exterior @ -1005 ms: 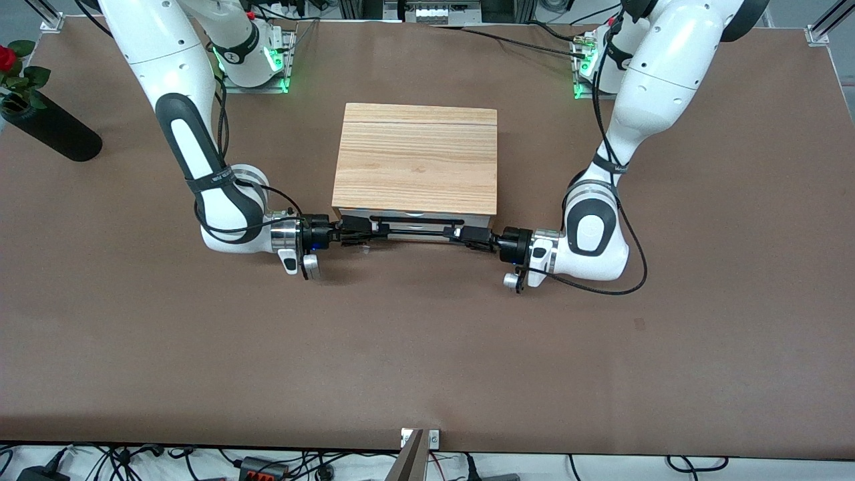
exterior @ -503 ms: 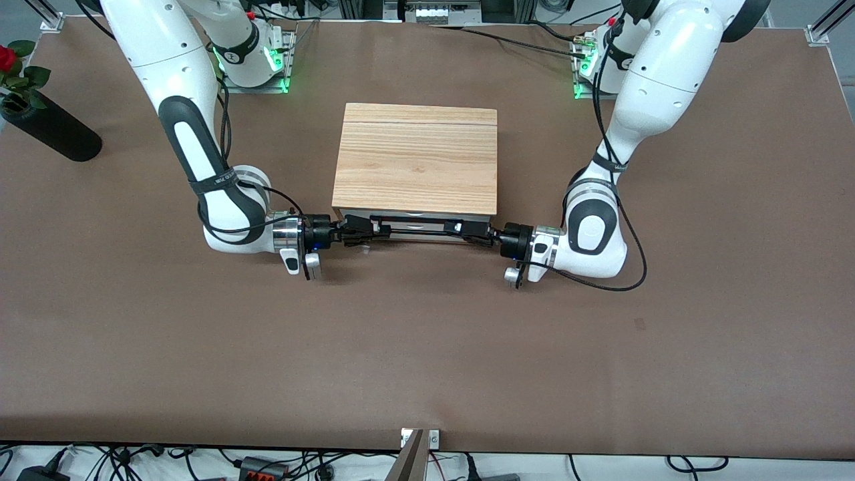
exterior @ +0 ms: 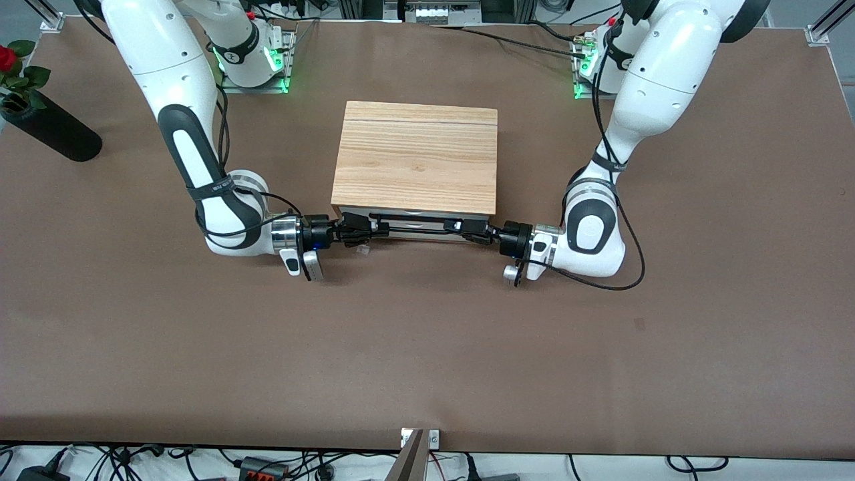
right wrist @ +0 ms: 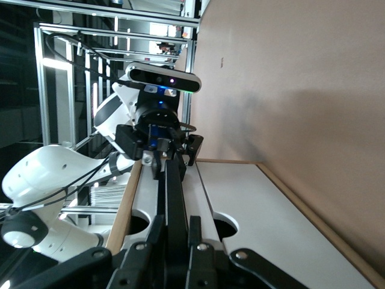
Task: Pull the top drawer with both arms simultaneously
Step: 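Close both grippers on the black handle's two ends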
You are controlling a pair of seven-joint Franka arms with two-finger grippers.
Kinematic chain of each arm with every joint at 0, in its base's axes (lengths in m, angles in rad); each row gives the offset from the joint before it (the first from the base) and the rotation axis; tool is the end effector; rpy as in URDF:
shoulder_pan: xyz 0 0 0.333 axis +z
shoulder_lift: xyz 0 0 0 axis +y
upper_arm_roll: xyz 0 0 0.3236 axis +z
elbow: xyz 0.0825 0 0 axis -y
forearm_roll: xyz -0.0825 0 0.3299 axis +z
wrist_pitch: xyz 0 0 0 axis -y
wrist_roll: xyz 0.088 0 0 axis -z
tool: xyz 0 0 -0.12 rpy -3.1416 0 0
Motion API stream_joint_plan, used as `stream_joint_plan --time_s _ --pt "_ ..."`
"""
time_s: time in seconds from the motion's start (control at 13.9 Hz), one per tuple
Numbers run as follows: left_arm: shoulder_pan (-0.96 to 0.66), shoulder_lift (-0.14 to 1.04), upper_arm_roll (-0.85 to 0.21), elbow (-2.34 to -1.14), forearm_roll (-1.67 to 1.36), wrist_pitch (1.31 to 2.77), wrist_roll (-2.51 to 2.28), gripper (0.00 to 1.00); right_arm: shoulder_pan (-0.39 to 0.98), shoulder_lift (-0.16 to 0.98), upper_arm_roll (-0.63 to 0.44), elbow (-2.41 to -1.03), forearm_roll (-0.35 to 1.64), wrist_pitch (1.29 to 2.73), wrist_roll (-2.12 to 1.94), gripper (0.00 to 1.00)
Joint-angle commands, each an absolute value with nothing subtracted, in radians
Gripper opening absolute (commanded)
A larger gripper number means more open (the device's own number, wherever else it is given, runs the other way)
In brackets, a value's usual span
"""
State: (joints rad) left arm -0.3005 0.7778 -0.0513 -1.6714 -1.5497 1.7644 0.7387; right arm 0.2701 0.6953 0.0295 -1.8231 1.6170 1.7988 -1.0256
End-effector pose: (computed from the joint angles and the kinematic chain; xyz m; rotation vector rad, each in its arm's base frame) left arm 0.5582 -0.3067 0.2229 1.7022 -0.0825 -0.2697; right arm 0.5456 0.2679 0.2219 -1.7012 -0.1750 0.0286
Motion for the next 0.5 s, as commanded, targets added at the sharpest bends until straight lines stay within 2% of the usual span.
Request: stream_joint_plan --time_s 0.0,0.07,0.43 --pt "-0.304 0.765 -0.051 -1.689 -1.589 1.756 0.769 0.22 0.272 0.681 0.043 -1.835 1.614 1.743 -1.039 0.11" --pt "-0.304 0.765 -0.051 -1.687 -1.594 1.756 0.769 0.18 0.273 0.681 0.043 -1.833 1.617 1.746 -1.037 0.11" --pt "-0.298 0.769 -0.051 -1.669 -1.620 1.766 0.772 0.15 0.273 0.687 0.043 -1.784 1.620 1.761 -1.005 0.09"
